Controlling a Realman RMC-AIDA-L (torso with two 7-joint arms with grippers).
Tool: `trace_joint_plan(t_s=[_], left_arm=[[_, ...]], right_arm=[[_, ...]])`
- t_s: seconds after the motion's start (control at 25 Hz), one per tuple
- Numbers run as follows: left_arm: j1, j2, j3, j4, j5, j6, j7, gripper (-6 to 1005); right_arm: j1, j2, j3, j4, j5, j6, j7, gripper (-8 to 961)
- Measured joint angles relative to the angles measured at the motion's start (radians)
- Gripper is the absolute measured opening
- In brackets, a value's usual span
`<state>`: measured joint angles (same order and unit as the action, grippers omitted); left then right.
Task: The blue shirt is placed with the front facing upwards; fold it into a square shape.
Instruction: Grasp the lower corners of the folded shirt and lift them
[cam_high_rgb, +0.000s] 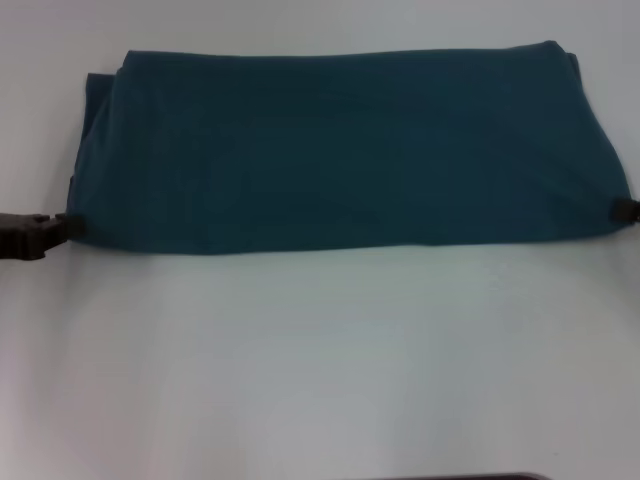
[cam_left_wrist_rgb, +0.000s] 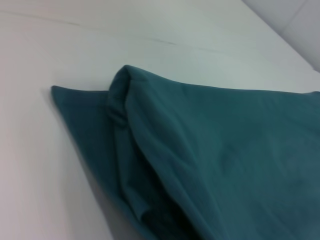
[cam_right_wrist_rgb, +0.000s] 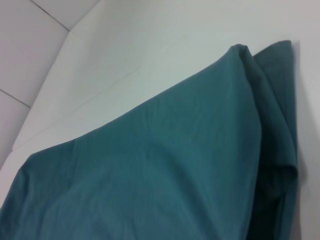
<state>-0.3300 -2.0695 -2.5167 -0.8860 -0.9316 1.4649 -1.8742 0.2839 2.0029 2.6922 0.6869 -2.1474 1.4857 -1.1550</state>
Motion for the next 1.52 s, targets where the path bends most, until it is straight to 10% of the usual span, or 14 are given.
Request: trace_joint_plan(t_s=[1.52], left_arm=[[0.089,0.025,-0.003,-0.037,0.004,0.190,0.003,14]], right_arm=[[-0.062,0.014,0.024,0.011,-0.008,0.073,-0.015,19]])
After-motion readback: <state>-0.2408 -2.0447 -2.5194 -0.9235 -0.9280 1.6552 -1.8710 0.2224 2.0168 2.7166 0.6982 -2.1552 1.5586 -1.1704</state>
